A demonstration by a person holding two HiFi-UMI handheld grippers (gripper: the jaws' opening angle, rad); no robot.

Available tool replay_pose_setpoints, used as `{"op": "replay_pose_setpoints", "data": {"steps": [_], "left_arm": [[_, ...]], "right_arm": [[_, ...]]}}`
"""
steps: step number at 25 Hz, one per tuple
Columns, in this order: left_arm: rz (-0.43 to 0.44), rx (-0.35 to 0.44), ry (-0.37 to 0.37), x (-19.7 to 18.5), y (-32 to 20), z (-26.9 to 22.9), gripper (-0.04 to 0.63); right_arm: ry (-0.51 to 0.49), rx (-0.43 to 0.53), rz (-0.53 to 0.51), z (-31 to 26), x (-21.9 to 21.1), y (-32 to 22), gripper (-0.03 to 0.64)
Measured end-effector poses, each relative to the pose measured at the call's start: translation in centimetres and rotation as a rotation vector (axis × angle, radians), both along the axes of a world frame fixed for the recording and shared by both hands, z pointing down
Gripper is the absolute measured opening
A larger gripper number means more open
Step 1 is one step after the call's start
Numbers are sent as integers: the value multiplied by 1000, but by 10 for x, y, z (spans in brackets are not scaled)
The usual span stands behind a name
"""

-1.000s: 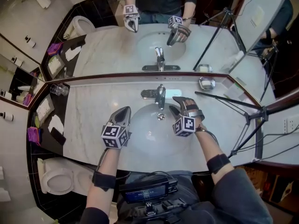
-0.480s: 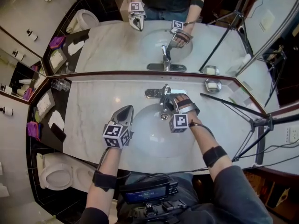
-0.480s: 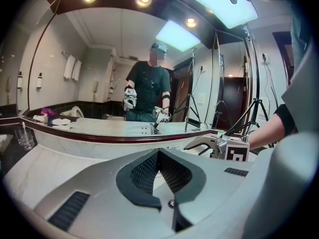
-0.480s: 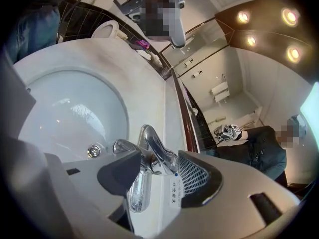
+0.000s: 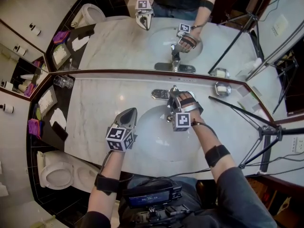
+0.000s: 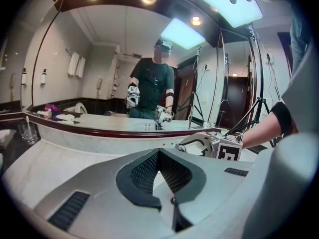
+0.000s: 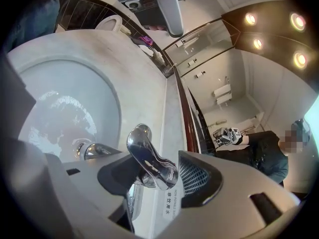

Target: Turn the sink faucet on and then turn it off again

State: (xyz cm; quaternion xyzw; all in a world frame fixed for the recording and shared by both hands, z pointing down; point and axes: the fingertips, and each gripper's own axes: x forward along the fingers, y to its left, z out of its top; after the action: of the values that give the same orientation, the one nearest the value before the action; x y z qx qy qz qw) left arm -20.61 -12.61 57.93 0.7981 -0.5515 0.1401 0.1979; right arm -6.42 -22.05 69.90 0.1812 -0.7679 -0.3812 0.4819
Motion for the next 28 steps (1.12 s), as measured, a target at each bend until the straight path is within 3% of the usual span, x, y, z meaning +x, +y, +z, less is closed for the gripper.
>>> {"op": "replay_pose_setpoints", "data": {"steps": [8,20,28], "left_arm": [[-8,-11,2,-5,-3,7,0],[7,-14,6,2,-8,10,0],[9,-12,14,4,-10,8,0]], "right_arm": [[-39,-1,30,-4,-10,-13,264],[-90,-119,68,-17,-11,-16,258],[-230,-309,207,-21,-2,-34,270]]}}
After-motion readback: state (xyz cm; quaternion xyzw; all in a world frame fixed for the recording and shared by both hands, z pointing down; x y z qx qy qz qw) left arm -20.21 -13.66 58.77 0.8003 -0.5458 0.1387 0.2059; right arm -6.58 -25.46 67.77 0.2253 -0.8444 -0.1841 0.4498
